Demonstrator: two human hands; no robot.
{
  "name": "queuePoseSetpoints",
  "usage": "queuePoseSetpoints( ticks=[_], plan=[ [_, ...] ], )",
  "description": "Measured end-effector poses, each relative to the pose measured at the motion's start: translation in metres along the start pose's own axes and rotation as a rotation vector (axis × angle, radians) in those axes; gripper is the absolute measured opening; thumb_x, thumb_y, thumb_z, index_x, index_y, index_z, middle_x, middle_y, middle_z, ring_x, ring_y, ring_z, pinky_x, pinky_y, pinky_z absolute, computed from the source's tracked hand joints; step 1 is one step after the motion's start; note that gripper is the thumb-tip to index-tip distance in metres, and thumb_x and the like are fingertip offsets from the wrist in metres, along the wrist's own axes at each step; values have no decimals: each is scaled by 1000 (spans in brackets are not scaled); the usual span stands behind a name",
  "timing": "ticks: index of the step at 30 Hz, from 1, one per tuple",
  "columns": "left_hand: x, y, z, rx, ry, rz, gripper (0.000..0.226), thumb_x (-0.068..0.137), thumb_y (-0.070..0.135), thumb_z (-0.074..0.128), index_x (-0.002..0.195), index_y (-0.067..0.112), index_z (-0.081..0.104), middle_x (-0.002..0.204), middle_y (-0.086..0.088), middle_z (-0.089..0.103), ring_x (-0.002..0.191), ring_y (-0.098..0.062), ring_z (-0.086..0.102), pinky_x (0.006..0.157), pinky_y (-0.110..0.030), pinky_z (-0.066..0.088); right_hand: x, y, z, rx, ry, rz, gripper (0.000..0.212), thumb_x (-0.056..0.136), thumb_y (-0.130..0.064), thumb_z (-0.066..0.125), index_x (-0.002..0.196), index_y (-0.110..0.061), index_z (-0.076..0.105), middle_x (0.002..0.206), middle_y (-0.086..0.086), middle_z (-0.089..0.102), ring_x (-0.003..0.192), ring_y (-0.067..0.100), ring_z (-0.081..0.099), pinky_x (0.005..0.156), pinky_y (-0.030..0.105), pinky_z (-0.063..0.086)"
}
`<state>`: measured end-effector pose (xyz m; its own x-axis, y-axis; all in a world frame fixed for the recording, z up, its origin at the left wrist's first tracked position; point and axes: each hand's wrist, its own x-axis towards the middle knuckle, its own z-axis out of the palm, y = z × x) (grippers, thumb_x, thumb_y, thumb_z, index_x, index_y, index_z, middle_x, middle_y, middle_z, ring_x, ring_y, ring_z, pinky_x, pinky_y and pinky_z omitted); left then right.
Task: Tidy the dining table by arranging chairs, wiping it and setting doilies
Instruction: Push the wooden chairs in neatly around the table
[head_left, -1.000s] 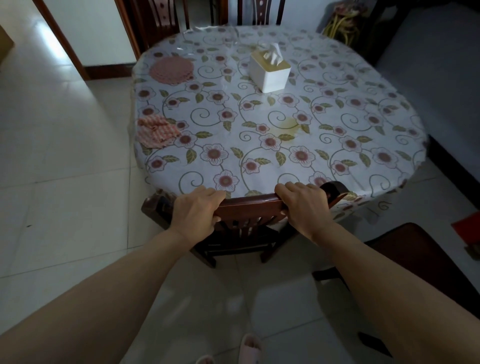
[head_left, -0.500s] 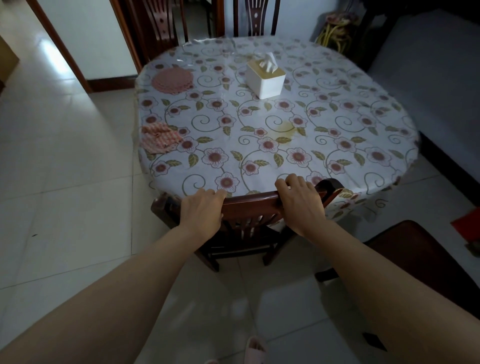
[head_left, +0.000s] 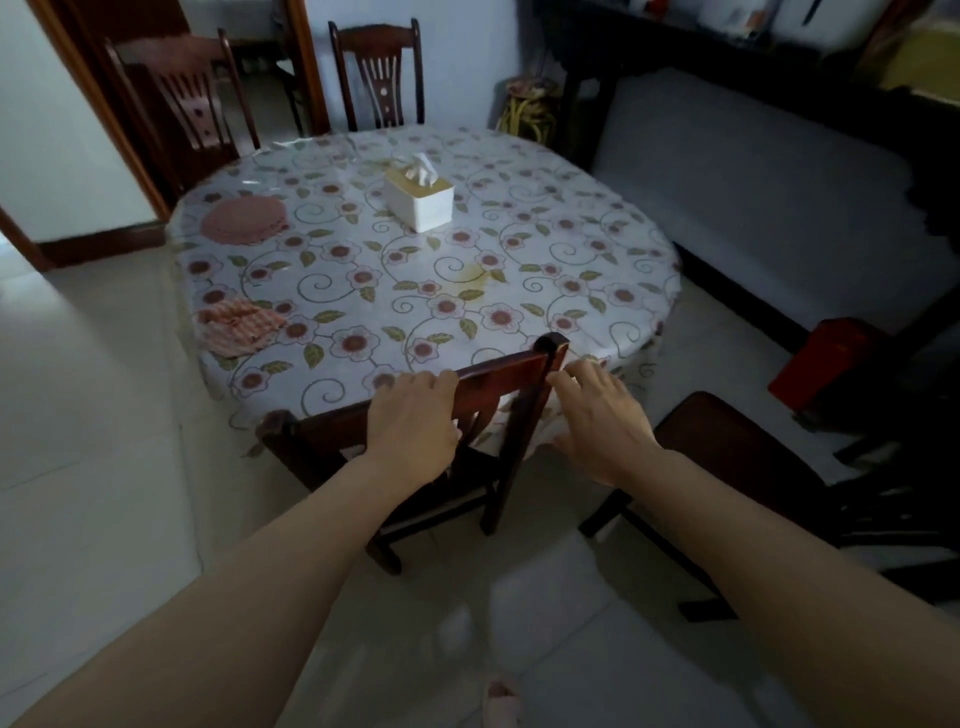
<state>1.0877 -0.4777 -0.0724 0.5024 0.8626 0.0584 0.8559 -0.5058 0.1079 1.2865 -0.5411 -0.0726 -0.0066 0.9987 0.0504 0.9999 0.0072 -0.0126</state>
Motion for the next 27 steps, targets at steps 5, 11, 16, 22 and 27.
queuePoseSetpoints(
  ticks=[5,11,16,22,27],
  plan=[
    [-1,60,-3,-124,-97,61,40,83,32,61,117,21,44,115,-4,57,105,-23,54,85,-38,45,-54,34,-15,-16,-34,60,59,80,-29,68,131,-17,39,133,7,39,120,24,40,101,34,35],
    [-3,147,2,-169,-248,171,44,86,33,60,123,18,42,118,-6,57,107,-25,55,81,-37,48,-113,95,-22,10,-55,138,60,80,-31,68,131,-18,39,133,6,37,119,23,40,102,33,35],
    [4,238,15,-193,-280,162,45,84,33,62,123,18,43,120,-6,56,108,-24,55,87,-41,51,-161,171,-25,34,-34,178,61,81,-31,68,133,-18,39,134,6,37,120,22,41,101,32,36],
    [16,366,28,-196,-344,192,47,86,35,60,125,16,42,118,-7,56,105,-24,55,83,-36,48,-219,280,-28,69,-26,219,60,84,-24,62,138,-16,35,135,6,36,119,21,42,98,30,36],
    [31,452,35,-224,-375,255,49,87,37,59,127,17,41,124,-5,55,110,-23,54,84,-37,48,-257,360,-32,92,10,330,50,87,-22,56,133,-14,40,128,7,40,111,25,46,94,34,41]
  ],
)
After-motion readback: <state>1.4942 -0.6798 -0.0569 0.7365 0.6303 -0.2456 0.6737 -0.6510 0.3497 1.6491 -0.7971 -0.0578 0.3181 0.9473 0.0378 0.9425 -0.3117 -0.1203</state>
